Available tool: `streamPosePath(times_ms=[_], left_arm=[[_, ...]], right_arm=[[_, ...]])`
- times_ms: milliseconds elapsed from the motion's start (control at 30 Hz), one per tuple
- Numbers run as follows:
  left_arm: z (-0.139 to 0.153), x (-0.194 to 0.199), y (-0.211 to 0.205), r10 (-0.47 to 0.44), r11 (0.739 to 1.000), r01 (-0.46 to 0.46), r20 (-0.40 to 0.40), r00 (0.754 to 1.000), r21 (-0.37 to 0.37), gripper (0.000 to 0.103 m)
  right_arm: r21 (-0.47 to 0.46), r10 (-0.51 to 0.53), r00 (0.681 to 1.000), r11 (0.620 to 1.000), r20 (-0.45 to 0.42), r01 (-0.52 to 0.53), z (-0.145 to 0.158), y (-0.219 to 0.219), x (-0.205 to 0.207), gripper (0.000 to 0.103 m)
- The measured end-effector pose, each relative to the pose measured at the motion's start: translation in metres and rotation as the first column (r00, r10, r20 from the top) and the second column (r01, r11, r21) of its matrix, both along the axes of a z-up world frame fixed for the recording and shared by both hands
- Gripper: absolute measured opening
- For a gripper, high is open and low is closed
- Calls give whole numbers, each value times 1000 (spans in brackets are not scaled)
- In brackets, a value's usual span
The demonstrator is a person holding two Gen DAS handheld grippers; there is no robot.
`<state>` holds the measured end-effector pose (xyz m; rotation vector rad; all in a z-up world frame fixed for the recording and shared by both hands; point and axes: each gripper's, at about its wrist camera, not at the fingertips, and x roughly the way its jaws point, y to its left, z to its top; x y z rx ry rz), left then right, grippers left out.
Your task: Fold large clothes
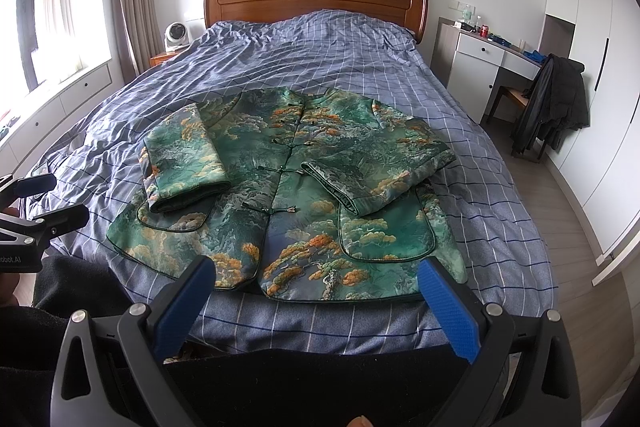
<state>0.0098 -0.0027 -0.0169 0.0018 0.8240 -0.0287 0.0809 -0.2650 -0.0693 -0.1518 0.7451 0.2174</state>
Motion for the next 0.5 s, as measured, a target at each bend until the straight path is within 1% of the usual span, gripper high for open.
streamPosePath(times_ms=[500], left_arm=[[1,0,0,-1,1000,1,0,1000,0,103]], right_arm=[[0,-2,1000,1000,-4,2,0,-1,0,103]])
